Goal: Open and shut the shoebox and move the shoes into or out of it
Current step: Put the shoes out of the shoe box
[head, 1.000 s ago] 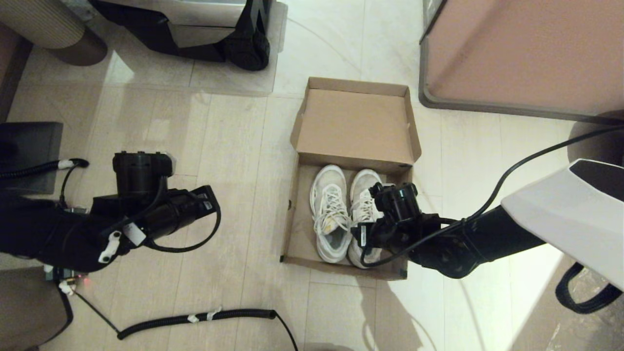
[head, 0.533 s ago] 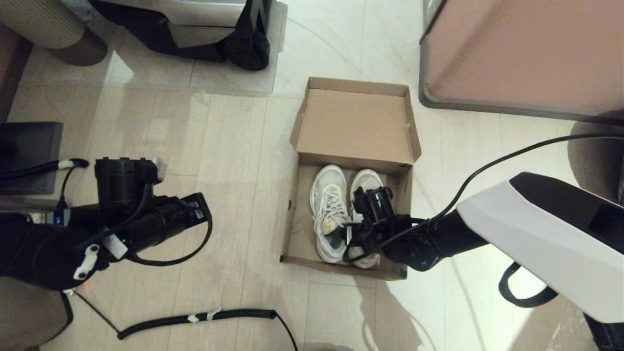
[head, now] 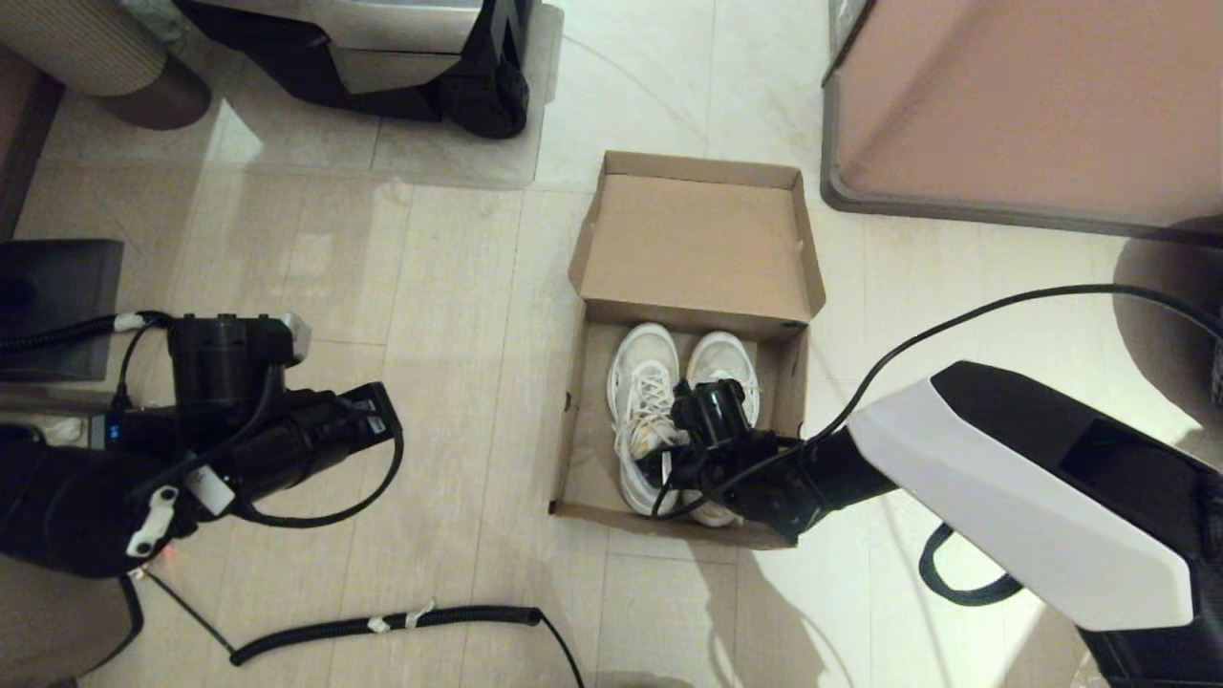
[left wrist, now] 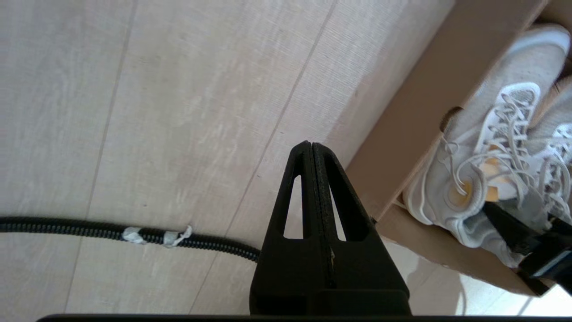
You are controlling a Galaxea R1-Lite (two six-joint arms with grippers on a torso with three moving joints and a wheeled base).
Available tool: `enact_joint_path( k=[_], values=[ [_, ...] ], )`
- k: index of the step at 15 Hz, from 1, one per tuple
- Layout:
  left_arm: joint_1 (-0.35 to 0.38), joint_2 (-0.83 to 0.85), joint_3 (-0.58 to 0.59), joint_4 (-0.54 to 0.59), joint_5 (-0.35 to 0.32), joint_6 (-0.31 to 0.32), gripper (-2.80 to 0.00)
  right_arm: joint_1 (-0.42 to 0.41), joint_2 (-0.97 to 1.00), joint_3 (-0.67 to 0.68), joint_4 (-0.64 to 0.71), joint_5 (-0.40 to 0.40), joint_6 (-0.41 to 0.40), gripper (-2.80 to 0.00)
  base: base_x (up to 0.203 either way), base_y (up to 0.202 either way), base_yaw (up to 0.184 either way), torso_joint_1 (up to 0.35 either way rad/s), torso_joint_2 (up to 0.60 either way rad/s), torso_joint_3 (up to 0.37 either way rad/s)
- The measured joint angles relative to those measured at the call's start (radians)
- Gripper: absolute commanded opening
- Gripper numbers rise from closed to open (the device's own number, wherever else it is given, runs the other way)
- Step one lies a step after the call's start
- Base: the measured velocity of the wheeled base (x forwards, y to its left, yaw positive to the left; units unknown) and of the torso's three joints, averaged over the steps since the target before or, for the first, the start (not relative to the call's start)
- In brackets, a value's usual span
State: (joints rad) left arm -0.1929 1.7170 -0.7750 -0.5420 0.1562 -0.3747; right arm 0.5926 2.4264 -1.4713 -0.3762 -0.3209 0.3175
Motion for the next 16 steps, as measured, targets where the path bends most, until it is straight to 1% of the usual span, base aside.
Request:
enact_joint_path(
  k=[6,7,12,16],
  values=[
    [0.011,-0.009,0.018,-0.001,-0.001,-0.001,-2.8,-0.022,0.075,-0.123,0.067,-0.001,-0.004,0.0,0.0,0.0,0.0,0.0,0.0,0.0],
    [0.014,-0.011,0.02,-0.001,-0.001,-0.002,-2.8,-0.025,0.083,-0.133,0.072,-0.001,-0.004,-2.8,0.0,0.0,0.0,0.0,0.0,0.0],
    [0.022,-0.039,0.066,-0.001,-0.001,-0.007,-2.8,-0.032,0.109,-0.167,0.09,-0.001,-0.014,-2.8,0.0,0.0,0.0,0.0,0.0,0.0],
    [0.058,-0.095,0.126,-0.001,-0.003,-0.007,-2.8,-0.031,0.117,-0.186,0.093,-0.009,-0.03,-2.8,0.0,0.0,0.0,0.0,0.0,0.0]
  ],
)
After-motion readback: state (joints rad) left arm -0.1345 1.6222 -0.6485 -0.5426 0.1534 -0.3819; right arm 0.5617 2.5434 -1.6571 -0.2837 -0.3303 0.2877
